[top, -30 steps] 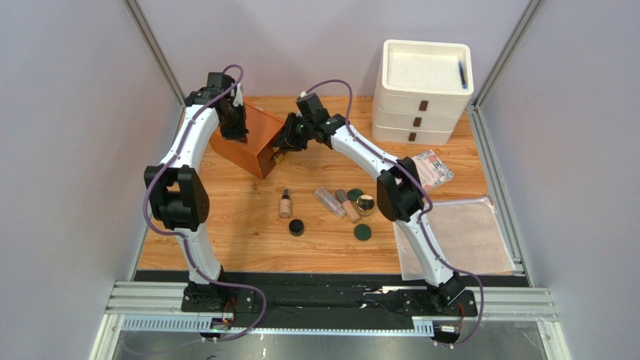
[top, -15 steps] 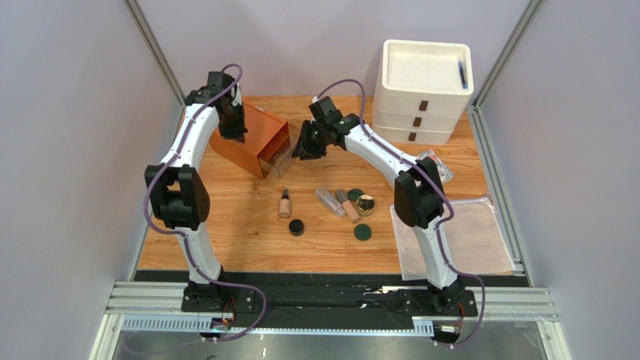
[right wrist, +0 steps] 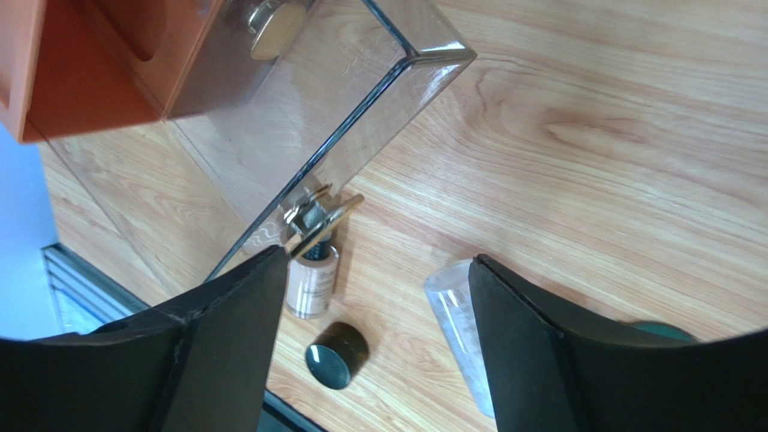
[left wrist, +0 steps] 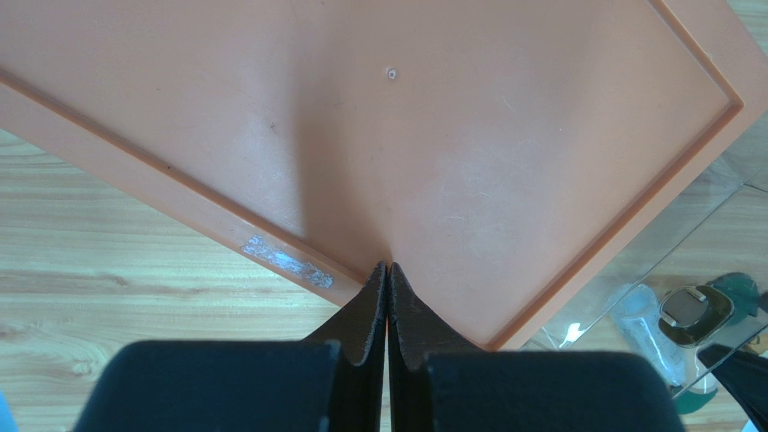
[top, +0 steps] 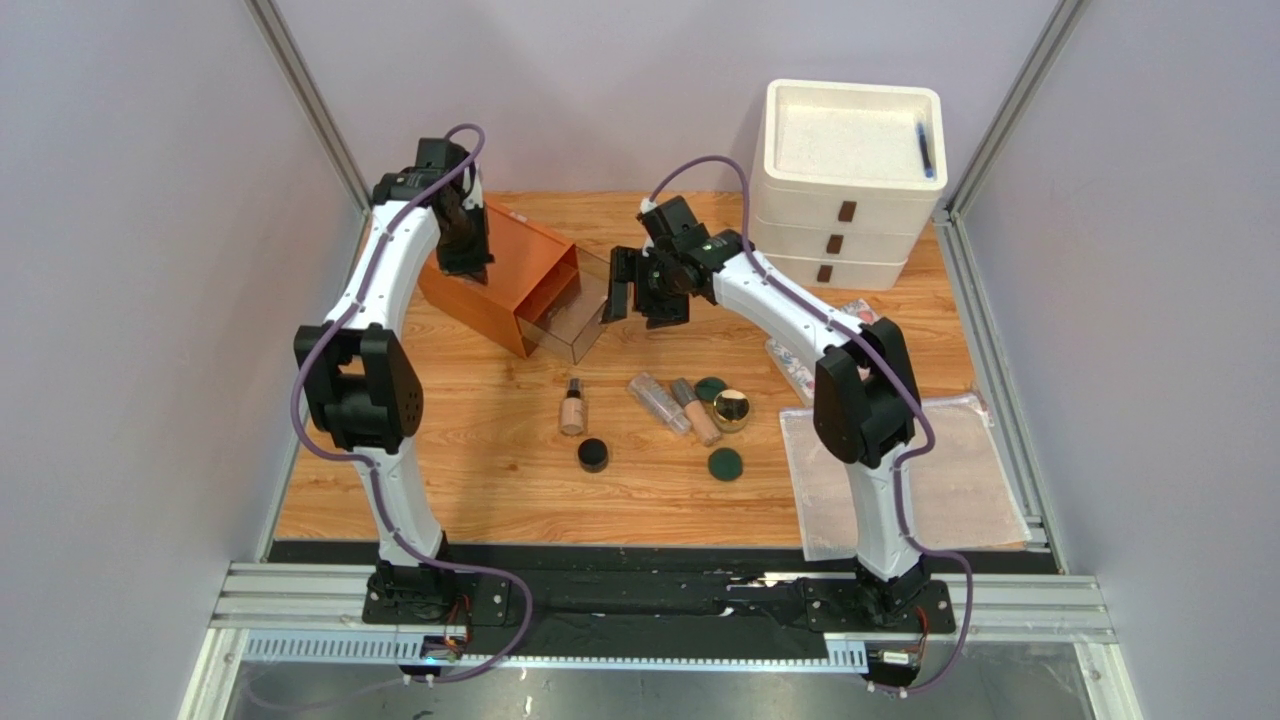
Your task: Organize the makeup
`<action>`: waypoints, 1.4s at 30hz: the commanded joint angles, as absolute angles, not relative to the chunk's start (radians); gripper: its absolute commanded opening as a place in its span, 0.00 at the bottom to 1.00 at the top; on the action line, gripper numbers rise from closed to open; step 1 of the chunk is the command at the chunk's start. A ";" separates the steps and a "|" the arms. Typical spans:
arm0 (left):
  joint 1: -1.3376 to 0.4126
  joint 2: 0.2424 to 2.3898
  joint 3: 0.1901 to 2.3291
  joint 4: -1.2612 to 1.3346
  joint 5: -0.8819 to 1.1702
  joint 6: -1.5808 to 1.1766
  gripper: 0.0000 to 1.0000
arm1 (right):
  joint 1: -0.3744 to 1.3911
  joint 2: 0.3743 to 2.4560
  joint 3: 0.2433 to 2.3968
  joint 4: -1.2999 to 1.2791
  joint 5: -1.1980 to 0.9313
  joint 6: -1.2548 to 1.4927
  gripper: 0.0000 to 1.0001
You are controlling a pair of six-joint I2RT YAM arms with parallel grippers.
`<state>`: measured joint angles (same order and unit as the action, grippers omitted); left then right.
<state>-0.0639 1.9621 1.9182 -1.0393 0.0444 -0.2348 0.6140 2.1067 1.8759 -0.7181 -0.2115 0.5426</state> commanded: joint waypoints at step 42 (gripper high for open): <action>-0.058 1.991 1.885 -1.080 0.075 -0.155 0.00 | 0.753 1.974 1.542 -0.750 -0.023 0.189 0.01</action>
<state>-0.0631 1.9667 1.9205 -1.0420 0.0700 -0.1749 0.7376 2.0727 1.5509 -0.7742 -0.0673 0.2249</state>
